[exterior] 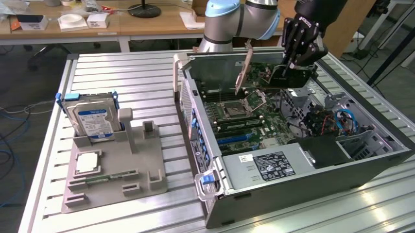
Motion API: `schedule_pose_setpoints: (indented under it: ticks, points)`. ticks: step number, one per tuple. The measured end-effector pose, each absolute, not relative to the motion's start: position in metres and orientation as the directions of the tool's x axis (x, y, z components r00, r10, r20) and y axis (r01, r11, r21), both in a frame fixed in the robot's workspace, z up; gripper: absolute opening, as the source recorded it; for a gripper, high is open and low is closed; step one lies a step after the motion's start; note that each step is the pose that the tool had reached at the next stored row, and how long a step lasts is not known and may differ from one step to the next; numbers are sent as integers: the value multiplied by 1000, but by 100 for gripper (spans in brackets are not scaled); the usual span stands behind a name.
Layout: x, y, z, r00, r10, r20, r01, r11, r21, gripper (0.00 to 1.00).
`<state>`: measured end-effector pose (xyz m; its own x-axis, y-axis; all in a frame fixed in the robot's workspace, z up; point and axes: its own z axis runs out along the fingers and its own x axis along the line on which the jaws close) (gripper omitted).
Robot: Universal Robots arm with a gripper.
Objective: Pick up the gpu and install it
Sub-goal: 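Insert the gpu into the slot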
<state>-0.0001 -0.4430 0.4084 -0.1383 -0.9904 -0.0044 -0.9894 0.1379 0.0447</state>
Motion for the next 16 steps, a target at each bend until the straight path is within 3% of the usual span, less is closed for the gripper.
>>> schedule_pose_setpoints:
  ticks: [16]
  points:
    - [0,-443,408,-83,-997,-5,-996,83,45,26]
